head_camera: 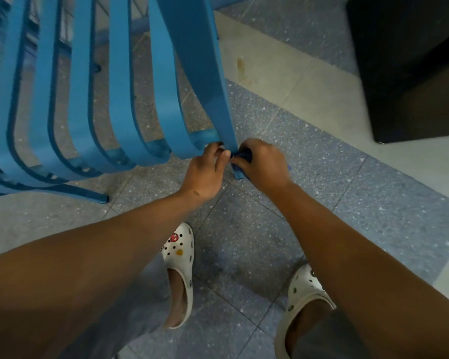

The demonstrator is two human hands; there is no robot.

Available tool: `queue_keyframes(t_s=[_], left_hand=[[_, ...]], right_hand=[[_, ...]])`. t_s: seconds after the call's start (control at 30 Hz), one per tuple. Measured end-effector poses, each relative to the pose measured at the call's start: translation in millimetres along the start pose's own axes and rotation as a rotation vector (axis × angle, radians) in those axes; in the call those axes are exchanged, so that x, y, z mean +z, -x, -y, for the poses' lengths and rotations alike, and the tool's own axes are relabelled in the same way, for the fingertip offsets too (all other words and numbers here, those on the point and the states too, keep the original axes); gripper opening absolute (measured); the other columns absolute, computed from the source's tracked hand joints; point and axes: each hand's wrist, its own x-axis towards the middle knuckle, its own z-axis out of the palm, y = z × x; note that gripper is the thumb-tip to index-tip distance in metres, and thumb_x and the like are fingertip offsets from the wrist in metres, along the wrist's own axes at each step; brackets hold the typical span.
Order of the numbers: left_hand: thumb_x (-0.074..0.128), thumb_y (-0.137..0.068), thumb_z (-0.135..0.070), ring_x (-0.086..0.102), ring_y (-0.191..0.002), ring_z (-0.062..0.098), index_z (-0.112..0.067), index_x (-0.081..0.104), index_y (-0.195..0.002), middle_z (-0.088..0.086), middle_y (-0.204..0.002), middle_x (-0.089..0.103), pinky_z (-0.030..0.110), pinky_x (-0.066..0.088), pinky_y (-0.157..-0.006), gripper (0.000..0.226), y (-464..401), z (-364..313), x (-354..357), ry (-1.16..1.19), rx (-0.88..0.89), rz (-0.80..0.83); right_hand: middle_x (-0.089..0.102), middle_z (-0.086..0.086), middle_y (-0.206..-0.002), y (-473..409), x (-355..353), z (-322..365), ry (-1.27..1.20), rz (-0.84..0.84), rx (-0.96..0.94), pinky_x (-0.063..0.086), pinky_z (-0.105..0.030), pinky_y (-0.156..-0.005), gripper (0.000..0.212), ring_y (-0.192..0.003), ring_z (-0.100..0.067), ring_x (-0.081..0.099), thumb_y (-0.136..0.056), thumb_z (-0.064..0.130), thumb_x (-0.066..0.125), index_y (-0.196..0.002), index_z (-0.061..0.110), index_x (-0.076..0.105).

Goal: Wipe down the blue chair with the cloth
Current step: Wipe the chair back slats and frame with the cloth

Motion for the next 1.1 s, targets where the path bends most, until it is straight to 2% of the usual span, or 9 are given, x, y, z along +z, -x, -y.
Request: queue_keyframes(t_s=[0.13,0.3,0.4,0.47,0.57,0.63,0.8,0.97,1.1], left_hand=[[0.044,-0.107,-0.035,0.054,-0.108,0.009,-0.011,0.054,-0.132,0.002,-0.125,0.062,0.017,0.035,-0.084,0.037,-2,-1,-5,-0.008,-0.016,0.043],[0.044,-0.107,-0.035,0.05,-0.108,0.006,-0.01,0.054,-0.133,-0.003,-0.119,0.059,0.01,0.031,-0.082,0.038,-6,1,-7,-0.003,-0.011,0.072],[0.045,-0.106,-0.039,0.056,-0.116,0.011,-0.012,0.054,-0.134,0.001,-0.127,0.062,0.021,0.041,-0.092,0.04,-8,8,-2,-0.007,-0.009,0.062],[0.047,-0.105,-0.04,0.057,-0.121,0.015,-0.012,0.055,-0.133,0.001,-0.128,0.063,0.036,0.047,-0.102,0.04,-10,10,-1,0.009,-0.024,0.058],[0.049,-0.104,-0.04,0.056,-0.122,0.013,-0.013,0.055,-0.133,-0.001,-0.128,0.062,0.039,0.046,-0.106,0.04,-11,7,-2,0.026,-0.032,0.059],[0.049,-0.104,-0.04,0.055,-0.121,0.012,-0.013,0.055,-0.132,-0.003,-0.126,0.061,0.037,0.046,-0.106,0.039,-12,6,-3,0.021,-0.037,0.06],[0.051,-0.104,-0.038,0.057,-0.118,0.011,-0.013,0.057,-0.131,-0.002,-0.124,0.064,0.036,0.048,-0.102,0.038,-14,10,2,0.014,-0.027,0.06],[0.053,-0.104,-0.035,0.056,-0.106,0.002,-0.015,0.057,-0.131,-0.011,-0.111,0.061,0.021,0.041,-0.091,0.034,-13,8,4,0.047,-0.062,0.07],[0.053,-0.104,-0.033,0.055,-0.102,0.001,-0.015,0.058,-0.128,-0.01,-0.108,0.061,0.015,0.037,-0.085,0.031,-13,8,8,0.059,-0.072,0.048]], right_hand=[[0.066,-0.003,-0.083,-7,16,-1,0.049,0.223,0.294,0.044,-0.03,-0.062,0.029,-0.08,-0.027,0.067,-0.085,0.043,0.076,-0.095,0.016,0.068],[0.071,-0.003,-0.091,-3,-4,-3,-0.021,0.021,-0.049,0.043,-0.029,-0.065,0.029,-0.079,-0.02,0.063,-0.084,0.04,0.079,-0.095,0.014,0.07],[0.069,-0.002,-0.091,-1,0,-5,-0.01,-0.034,-0.091,0.041,-0.027,-0.064,0.029,-0.077,-0.017,0.061,-0.085,0.04,0.078,-0.096,0.014,0.069],[0.069,-0.002,-0.089,-5,12,-8,0.025,0.074,0.076,0.041,-0.027,-0.06,0.029,-0.077,-0.019,0.062,-0.084,0.041,0.078,-0.094,0.016,0.067],[0.066,0.0,-0.08,-9,25,-10,0.017,0.235,0.327,0.036,-0.024,-0.05,0.026,-0.076,-0.021,0.066,-0.083,0.038,0.08,-0.091,0.018,0.066],[0.066,0.0,-0.083,-9,25,-9,-0.019,0.216,0.293,0.035,-0.025,-0.05,0.026,-0.076,-0.02,0.064,-0.083,0.036,0.08,-0.094,0.016,0.067],[0.068,-0.004,-0.091,-5,12,-16,-0.062,0.005,-0.037,0.039,-0.027,-0.064,0.029,-0.076,-0.017,0.057,-0.083,0.036,0.081,-0.095,0.013,0.068],[0.063,0.0,-0.086,-8,25,-15,-0.043,0.146,0.204,0.045,-0.031,-0.062,0.027,-0.077,-0.02,0.061,-0.083,0.037,0.079,-0.094,0.015,0.066],[0.068,-0.004,-0.091,-6,20,-16,-0.072,0.083,0.064,0.049,-0.033,-0.065,0.029,-0.078,-0.021,0.061,-0.084,0.039,0.079,-0.094,0.014,0.068]])
